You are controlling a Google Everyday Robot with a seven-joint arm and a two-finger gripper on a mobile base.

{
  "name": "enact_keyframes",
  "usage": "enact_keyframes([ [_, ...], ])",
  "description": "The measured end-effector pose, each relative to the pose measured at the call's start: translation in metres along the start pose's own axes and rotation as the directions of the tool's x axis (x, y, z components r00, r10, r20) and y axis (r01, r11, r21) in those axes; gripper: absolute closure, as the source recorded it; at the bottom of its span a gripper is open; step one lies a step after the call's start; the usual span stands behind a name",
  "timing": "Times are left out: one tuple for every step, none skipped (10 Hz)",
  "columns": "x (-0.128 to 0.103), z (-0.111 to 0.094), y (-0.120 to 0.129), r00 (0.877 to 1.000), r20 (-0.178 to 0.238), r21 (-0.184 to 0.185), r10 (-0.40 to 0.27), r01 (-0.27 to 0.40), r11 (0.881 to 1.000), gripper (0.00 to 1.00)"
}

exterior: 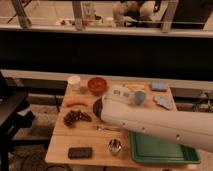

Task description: Wipe purple bowl with brush

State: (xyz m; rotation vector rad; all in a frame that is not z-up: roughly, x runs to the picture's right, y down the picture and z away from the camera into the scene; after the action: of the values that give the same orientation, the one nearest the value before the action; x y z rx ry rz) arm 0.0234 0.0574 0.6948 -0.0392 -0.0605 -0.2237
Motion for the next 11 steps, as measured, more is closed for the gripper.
enact_keyframes([
  [0.002, 0.001, 0.0, 1.0, -0.009, -0.004, 0.001, -0.001, 1.0, 1.0],
  [0.004, 0.003, 0.0, 1.0, -0.017, -0.008, 0.001, -0.001, 1.0, 1.0],
  [0.005, 0.005, -0.001, 1.0, -0.022, -0.011, 0.001, -0.001, 1.0, 1.0],
  [0.006, 0.007, -0.002, 1.0, -0.029, -0.013, -0.003, 0.002, 1.0, 1.0],
  [0.005, 0.01, -0.005, 0.999, -0.036, -0.014, -0.007, 0.006, 1.0, 1.0],
  [0.006, 0.012, -0.006, 0.999, -0.041, -0.015, -0.01, 0.009, 1.0, 1.0],
  [0.007, 0.015, -0.009, 0.999, -0.049, -0.016, -0.013, 0.012, 1.0, 1.0],
  [0.008, 0.018, -0.012, 0.998, -0.057, -0.017, -0.017, 0.016, 1.0, 1.0],
  [0.009, 0.022, -0.015, 0.998, -0.063, -0.018, -0.022, 0.02, 1.0, 1.0],
  [0.01, 0.024, -0.017, 0.997, -0.068, -0.018, -0.023, 0.022, 1.0, 1.0],
  [0.01, 0.027, -0.019, 0.997, -0.071, -0.018, -0.026, 0.025, 1.0, 1.0],
])
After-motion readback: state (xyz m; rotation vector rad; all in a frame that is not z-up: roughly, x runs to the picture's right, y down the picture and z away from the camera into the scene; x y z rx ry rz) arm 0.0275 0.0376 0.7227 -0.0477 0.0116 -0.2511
